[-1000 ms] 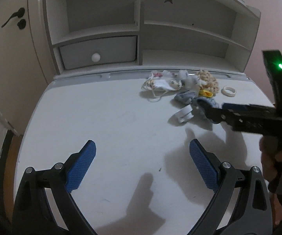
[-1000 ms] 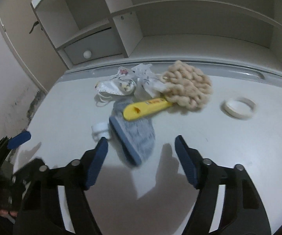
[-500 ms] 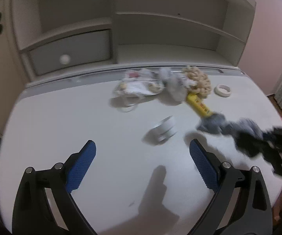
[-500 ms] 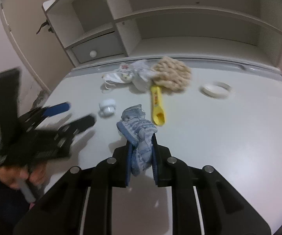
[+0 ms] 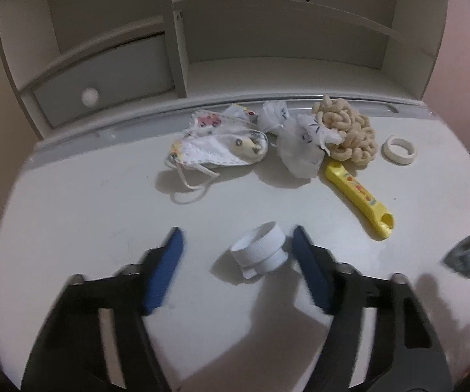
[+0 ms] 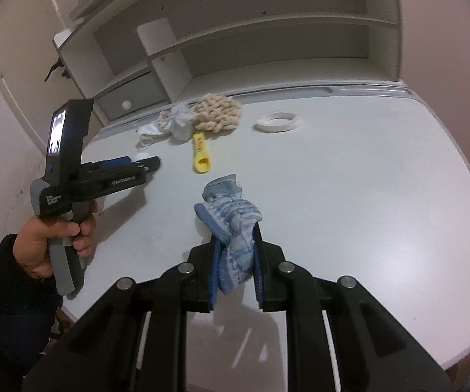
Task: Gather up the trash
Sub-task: 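Grasp the grey sock with the right tool while the left tool grasps the white cup, then carry the sock and white cup over the black bin and open both tools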
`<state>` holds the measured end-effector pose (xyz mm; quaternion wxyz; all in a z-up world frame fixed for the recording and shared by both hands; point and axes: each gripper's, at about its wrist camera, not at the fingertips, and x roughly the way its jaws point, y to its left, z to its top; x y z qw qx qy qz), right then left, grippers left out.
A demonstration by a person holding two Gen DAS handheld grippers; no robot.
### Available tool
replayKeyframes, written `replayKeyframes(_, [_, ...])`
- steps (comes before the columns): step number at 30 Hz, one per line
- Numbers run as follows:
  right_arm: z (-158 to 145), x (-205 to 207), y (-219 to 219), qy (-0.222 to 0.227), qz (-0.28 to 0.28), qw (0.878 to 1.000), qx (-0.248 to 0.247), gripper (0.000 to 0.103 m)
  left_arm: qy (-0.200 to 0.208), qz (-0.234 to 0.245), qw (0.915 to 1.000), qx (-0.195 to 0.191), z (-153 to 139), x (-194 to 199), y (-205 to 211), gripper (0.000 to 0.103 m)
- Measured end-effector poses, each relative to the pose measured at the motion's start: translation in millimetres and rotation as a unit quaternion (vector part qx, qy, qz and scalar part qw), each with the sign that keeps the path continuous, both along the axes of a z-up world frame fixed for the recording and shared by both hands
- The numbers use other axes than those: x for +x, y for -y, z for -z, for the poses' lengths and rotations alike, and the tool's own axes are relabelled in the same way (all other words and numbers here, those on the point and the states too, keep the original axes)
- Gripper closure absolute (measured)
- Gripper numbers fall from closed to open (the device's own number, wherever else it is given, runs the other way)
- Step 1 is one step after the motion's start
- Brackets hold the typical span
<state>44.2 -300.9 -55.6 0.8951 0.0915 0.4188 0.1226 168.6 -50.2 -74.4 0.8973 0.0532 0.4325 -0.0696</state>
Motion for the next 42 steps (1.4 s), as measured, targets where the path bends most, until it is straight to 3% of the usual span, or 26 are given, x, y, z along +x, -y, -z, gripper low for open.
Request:
replayKeyframes(6, [-8.2, -31.4, 50.2, 0.016, 0.06, 0.998, 0.004, 0.086, 0.005, 0.019, 0.9998, 0.006, -12.9, -11.9, 30.6, 0.071])
replayKeyframes(10, [-7.8, -67.1, 104.4, 0.019, 0.129, 0.991, 0.003, 0.086, 0.018, 0.077, 0.9968, -0.01, -28.6, -35.0, 86.8, 0.071])
replayKeyframes(13, [-4.4, -100.5, 149.8, 0.019, 0.189, 0.982, -0.007, 0.086, 0.027, 0.144, 0.989, -0.019, -38.4, -60.9, 150.7, 0.071])
replayKeyframes(16, [4.5, -142.3, 201.8, 0.011, 0.261, 0.965, -0.011, 0.086, 0.026, 0.218, 0.9751, -0.028, -40.6, -92.4, 221.5, 0.071])
replayKeyframes(19, [18.5, -183.4, 247.0, 0.0, 0.326, 0.945, -0.011, 0.086, 0.025, 0.292, 0.9555, -0.035, -40.8, -129.6, 288.8, 0.071])
replayKeyframes(23, [48.0, -235.7, 302.4, -0.027, 0.405, 0.914, -0.007, 0.086, 0.017, 0.384, 0.9222, -0.042, -35.0, -187.0, 372.4, 0.071])
replayKeyframes(26, [73.2, -262.7, 333.3, -0.046, 0.445, 0.894, 0.001, 0.086, 0.013, 0.433, 0.9004, -0.043, -27.7, -222.4, 414.6, 0.071])
replayKeyframes(27, [80.6, -269.4, 339.5, -0.051, 0.454, 0.89, 0.003, 0.086, 0.009, 0.455, 0.8894, -0.041, -21.4, -239.5, 433.7, 0.071])
replayKeyframes(32, [132.3, -288.6, 379.9, -0.094, 0.488, 0.868, 0.019, 0.086, -0.016, 0.512, 0.8583, -0.031, 15.9, -281.1, 486.5, 0.071])
replayKeyframes(38, [198.5, -292.0, 408.8, -0.153, 0.493, 0.856, 0.029, 0.086, -0.07, 0.534, 0.8424, -0.01, 89.6, -290.5, 535.2, 0.071])
replayKeyframes(42, [233.8, -293.7, 416.7, -0.186, 0.49, 0.85, 0.048, 0.086, -0.105, 0.533, 0.8398, 0.006, 135.6, -293.0, 556.1, 0.071])
